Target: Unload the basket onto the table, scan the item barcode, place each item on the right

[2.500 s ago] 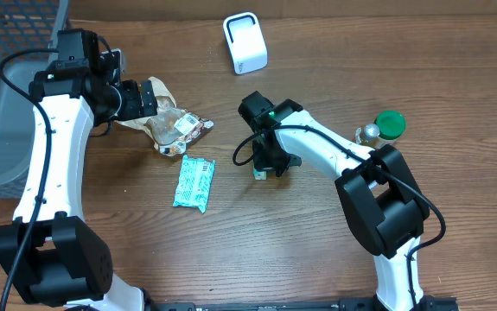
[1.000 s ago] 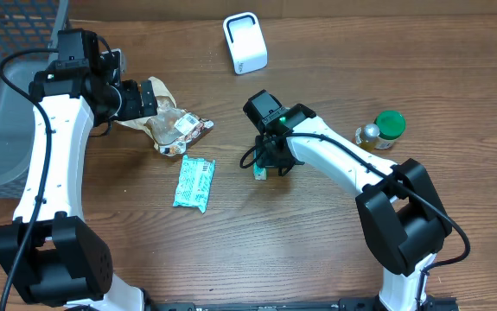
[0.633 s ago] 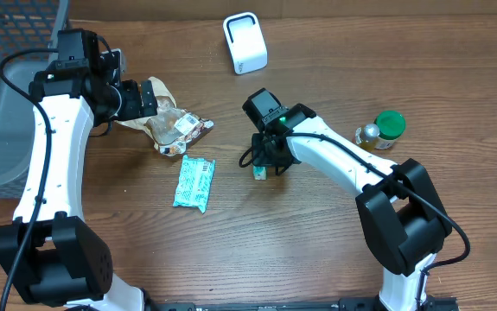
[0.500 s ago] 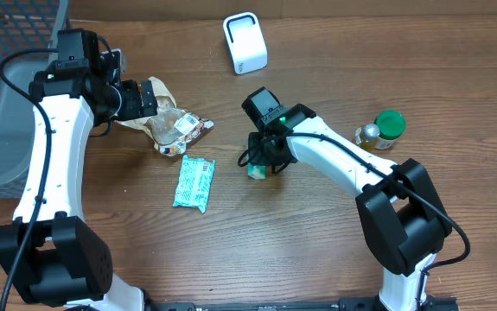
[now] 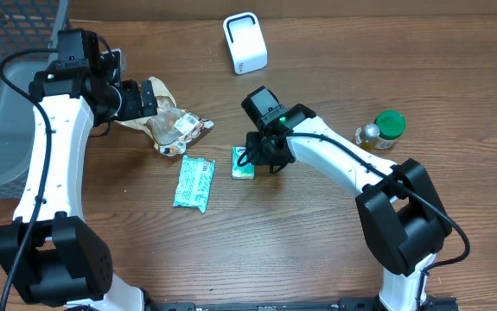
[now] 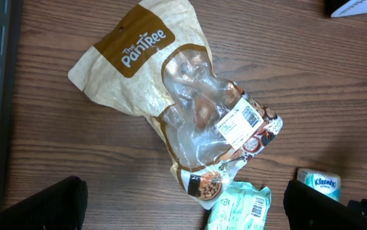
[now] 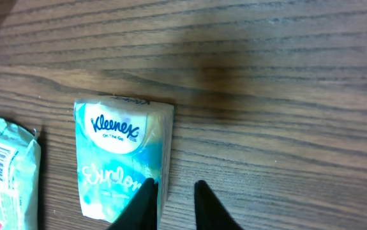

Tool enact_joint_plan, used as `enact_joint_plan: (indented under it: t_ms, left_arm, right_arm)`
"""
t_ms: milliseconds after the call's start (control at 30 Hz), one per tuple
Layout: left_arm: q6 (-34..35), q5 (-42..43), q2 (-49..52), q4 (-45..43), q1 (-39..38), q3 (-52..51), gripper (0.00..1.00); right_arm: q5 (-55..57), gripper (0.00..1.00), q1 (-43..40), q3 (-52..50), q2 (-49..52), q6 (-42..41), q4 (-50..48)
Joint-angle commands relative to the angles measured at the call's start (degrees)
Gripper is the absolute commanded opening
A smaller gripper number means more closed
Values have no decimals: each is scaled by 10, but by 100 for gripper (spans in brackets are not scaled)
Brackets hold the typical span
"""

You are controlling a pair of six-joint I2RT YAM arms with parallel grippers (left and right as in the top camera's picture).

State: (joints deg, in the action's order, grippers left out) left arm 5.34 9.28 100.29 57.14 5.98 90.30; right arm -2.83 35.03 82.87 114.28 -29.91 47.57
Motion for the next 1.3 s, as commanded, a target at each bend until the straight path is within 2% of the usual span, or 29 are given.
enact_joint_plan:
  t_ms: [0, 367, 800, 1067, 1267]
  left_arm:
    - [-17, 7, -2, -2, -4, 1, 99]
    - [-17, 7, -2, -2, -4, 1, 100]
    - [-17, 7, -2, -2, -4, 1, 100]
    - [-17, 7, -2, -2, -4, 1, 100]
    - [-17, 7, -2, -2, -4, 1, 100]
  right_arm:
    - [-3, 20, 3, -3, -22, 0, -8]
    - [-29, 24, 3, -21, -20, -1, -37]
    - [-33, 24, 4, -27, -19, -3, -50]
    - [-47, 24, 4, -65, -17, -20, -92]
    - [-50, 27, 4, -68, -16, -20, -102]
